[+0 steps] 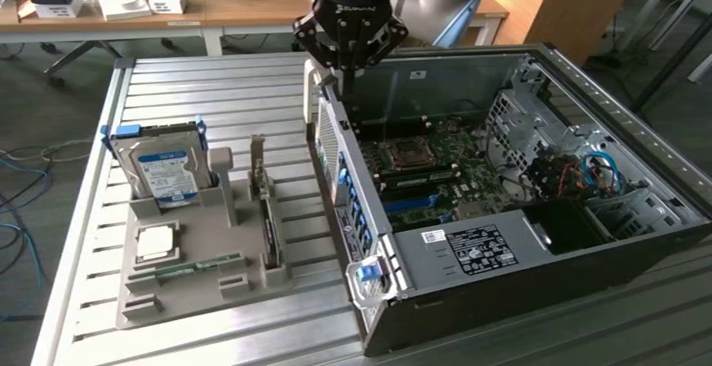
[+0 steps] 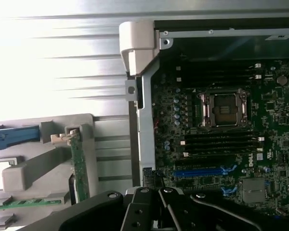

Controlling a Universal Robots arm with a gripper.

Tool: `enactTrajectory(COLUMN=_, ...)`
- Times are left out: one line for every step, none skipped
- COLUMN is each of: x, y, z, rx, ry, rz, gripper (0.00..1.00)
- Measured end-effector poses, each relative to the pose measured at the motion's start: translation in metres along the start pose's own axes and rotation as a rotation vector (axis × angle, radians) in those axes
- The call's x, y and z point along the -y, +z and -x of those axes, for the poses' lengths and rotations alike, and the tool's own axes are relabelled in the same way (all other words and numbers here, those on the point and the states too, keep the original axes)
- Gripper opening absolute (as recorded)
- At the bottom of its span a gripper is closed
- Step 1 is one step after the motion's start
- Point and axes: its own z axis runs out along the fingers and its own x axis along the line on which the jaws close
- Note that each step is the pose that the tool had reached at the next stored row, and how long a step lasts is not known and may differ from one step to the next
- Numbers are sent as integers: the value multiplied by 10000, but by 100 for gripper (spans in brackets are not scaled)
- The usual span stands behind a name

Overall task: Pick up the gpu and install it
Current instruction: 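Reach for the gpu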

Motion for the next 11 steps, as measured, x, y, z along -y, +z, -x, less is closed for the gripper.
enactTrajectory(x=1, y=1, z=-30, rx=0, ry=0, rz=0, gripper=11)
enactTrajectory(x=3, y=2, z=-60, rx=0, ry=2, rz=0, gripper=11)
enactTrajectory(x=5, y=3, z=-90, rx=0, ry=2, rz=0, gripper=11)
enactTrajectory(x=6, y=4, z=-121, rx=0, ry=2, rz=0, gripper=11)
enactTrajectory(x=8, y=4, z=-151, rx=0, ry=1, rz=-1, gripper=11)
enactTrajectory(x=10, y=6, z=-183, rx=0, ry=0, rz=0, gripper=11)
enactTrajectory(x=12, y=6, z=-215, rx=0, ry=0, rz=0, gripper=11)
enactTrajectory(x=13, y=7, z=-250, rx=0, ry=2, rz=0, gripper=11)
enactTrajectory(x=15, y=9, z=-281, rx=0, ry=2, rz=0, gripper=11)
enactTrajectory(x=17, y=9, z=-312, rx=0, ry=1, rz=0, gripper=11)
enactTrajectory(x=18, y=10, z=-341, rx=0, ry=1, rz=-1, gripper=11)
